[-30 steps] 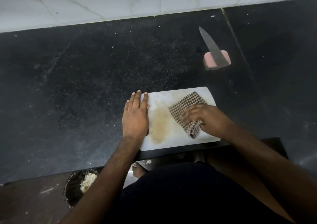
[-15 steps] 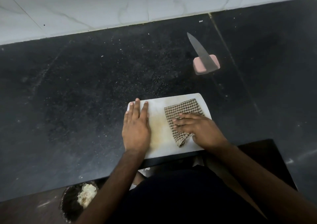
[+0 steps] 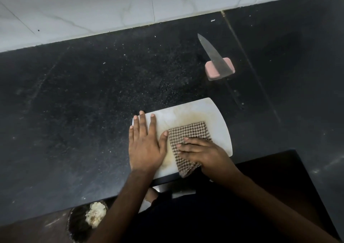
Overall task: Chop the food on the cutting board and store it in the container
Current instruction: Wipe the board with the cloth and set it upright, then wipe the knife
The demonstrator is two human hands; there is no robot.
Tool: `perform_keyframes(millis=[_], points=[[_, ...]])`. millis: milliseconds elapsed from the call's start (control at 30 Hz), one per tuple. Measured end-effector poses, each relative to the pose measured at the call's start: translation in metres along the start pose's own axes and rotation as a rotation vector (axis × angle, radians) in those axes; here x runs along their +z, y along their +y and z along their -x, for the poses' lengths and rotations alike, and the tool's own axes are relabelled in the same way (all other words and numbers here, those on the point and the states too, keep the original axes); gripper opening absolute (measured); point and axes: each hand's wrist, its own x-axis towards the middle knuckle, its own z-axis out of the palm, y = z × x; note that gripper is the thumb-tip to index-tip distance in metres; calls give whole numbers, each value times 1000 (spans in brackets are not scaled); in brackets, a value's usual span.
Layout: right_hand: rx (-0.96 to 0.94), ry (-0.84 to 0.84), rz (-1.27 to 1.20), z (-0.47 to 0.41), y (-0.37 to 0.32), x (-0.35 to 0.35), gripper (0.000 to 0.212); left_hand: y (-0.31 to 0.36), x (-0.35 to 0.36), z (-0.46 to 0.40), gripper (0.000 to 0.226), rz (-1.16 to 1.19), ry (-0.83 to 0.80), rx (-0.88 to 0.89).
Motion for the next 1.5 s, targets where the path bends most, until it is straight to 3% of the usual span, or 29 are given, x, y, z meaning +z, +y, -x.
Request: perform_keyframes(millis=[67, 200, 267, 400, 533, 600, 767, 833, 900, 1033, 1200, 1433, 1500], points=[[53, 54, 26, 3, 10, -9, 51, -1, 1, 1, 72, -1, 1, -3], [240, 189, 58, 10, 27, -22, 72, -1, 1, 4, 73, 9, 0, -15], [254, 244, 125, 6, 26, -28, 62, -1, 0, 3, 72, 14, 6, -14], [221, 312, 122, -3, 9, -33, 66, 2, 1, 4, 72, 8, 2, -14], [-62, 79, 180, -6, -13, -12, 54, -1, 1, 3, 71, 1, 7, -7], [-97, -10, 183, 0, -6, 1, 47, 0, 1, 3, 71, 3, 8, -2], [29, 13, 104, 7, 31, -23, 51, 0, 0, 2, 73, 16, -5, -9], [136, 73, 118, 11, 40, -38, 62, 0, -1, 3, 73, 16, -8, -8], [170, 145, 176, 13, 41, -45, 58, 0, 0, 4, 73, 12, -5, -8], [90, 216, 171, 0, 15, -39, 66, 0, 2, 3, 72, 8, -8, -10], [-141, -33, 214, -16, -10, 3, 49, -2, 3, 4, 70, -41, -10, 16], [89, 76, 193, -39, 17, -17, 52, 2, 2, 4, 60, -31, -10, 2], [207, 133, 201, -53, 35, -26, 70, 1, 1, 4, 61, -17, -4, -1]])
